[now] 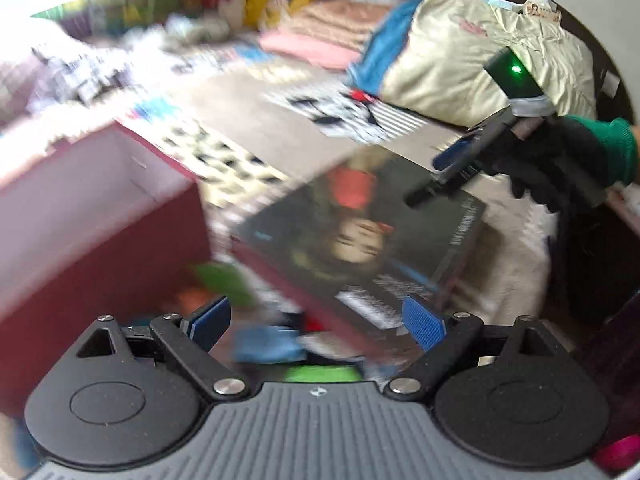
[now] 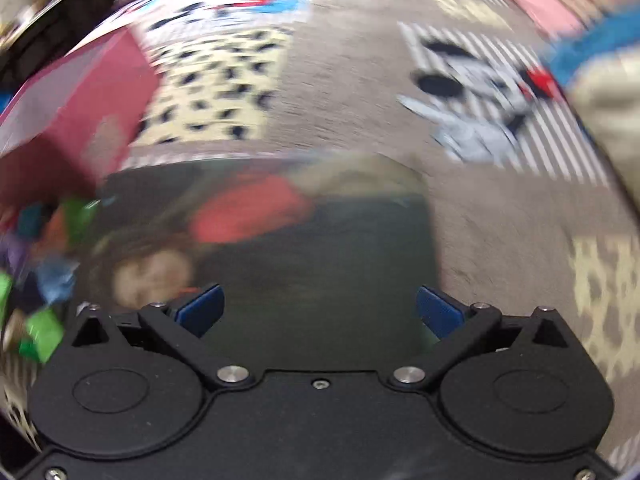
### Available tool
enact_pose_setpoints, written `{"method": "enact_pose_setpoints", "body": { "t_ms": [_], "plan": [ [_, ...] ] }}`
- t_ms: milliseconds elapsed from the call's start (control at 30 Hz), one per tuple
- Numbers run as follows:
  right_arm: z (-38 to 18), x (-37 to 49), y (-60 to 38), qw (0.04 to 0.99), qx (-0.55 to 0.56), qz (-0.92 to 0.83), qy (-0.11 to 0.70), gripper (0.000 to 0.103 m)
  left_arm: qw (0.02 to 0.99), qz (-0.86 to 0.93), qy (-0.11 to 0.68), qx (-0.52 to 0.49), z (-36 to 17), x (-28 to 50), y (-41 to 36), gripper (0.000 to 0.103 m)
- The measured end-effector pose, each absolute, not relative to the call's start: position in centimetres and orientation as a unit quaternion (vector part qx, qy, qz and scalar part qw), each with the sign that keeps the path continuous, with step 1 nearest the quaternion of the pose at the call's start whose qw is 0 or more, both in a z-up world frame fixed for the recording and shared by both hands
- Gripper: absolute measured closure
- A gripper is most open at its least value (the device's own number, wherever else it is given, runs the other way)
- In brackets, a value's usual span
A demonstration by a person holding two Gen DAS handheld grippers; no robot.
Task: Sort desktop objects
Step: 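Set the black book down beside the box and open both grippers, then reach the left gripper down to the bright green sand bag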
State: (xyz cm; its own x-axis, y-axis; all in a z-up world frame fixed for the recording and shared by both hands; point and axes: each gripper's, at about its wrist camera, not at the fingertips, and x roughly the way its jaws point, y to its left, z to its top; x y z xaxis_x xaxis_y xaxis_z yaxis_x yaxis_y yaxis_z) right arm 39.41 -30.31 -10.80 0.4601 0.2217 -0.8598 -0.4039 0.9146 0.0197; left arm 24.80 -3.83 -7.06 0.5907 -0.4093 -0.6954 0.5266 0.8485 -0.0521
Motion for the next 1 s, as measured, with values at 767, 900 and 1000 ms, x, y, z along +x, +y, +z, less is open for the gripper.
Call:
{"method": "enact_pose_setpoints", "body": {
  "t_ms": [767, 900, 1000],
  "plan": [
    [-10.6, 25.3, -11.0, 0.718, -0.437, 0.424, 0.337, 0.037, 0.870, -0.252, 0.390, 0.162, -9.6, 16.9, 3.9, 0.036],
    [-11.6, 25.4, -10.6, 0.709, -0.442, 0.436, 0.334, 0.037, 0.867, -0.249, 0.421, 0.101, -9.9, 19.1, 3.2, 0.036],
    [-12.4, 25.5, -10.3, 0.703, -0.441, 0.446, 0.335, 0.037, 0.855, -0.211, 0.466, 0.086, -11.2, 20.9, 2.5, 0.036]
  ]
}}
